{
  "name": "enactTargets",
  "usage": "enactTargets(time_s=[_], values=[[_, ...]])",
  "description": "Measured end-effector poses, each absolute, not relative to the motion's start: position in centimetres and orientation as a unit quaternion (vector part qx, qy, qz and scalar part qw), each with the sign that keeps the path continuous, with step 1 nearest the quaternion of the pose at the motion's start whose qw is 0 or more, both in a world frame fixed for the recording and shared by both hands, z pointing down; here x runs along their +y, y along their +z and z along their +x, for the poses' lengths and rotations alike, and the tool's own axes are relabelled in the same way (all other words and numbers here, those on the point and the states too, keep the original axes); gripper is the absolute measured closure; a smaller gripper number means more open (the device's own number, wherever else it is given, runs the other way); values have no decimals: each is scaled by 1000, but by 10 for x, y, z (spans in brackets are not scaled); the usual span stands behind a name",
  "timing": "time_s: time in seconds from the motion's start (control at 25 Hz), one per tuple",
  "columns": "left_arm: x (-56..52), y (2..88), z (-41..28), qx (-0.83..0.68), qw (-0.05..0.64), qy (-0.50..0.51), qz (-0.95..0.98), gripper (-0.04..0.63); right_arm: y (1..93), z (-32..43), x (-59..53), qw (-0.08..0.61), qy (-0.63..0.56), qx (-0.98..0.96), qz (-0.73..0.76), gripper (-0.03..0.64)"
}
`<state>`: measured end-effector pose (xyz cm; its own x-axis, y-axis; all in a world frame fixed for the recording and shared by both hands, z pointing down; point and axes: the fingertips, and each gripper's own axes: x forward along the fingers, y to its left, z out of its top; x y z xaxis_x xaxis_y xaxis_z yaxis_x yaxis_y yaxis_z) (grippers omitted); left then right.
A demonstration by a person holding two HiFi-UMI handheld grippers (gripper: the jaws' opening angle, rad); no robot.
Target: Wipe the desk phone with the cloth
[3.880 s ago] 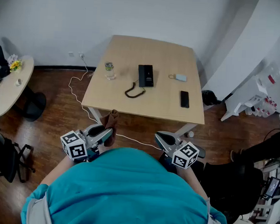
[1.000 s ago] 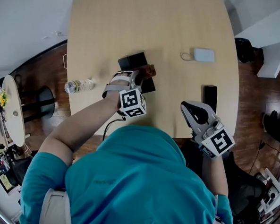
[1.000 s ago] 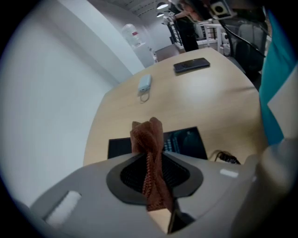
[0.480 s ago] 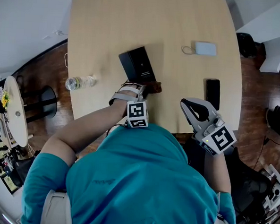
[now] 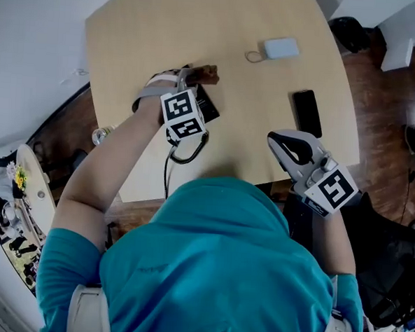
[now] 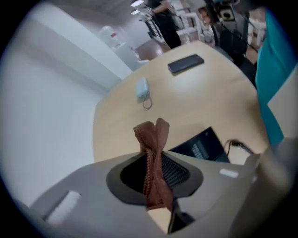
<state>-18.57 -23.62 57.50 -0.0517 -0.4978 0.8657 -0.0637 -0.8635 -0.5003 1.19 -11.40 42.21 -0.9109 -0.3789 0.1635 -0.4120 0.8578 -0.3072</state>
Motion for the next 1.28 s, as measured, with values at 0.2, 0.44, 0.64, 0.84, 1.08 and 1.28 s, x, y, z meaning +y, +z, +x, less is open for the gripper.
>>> enactTargets(time_s=[0.2,0.44,0.64,0.84,1.08,1.28], values=[[-287,589,-207,82,223,-806,-541,500,425,22,-113,41,174,-959,222,615],[-261,614,-194,-18,208,-846,-490,500,434,52,-113,29,179,-951,249,615],[-198,646,-161,-114,165,-841,-502,500,434,56,-114,21,180,-949,258,615],[-126,678,-120,-178,142,-814,-535,500,436,58,-114,21,184,-948,259,615],[-157,643,-111,-134,70,-762,-629,502,442,57,-118,26,188,-947,258,615],[-264,564,-153,-43,-5,-753,-657,502,444,50,-124,28,193,-947,253,615]])
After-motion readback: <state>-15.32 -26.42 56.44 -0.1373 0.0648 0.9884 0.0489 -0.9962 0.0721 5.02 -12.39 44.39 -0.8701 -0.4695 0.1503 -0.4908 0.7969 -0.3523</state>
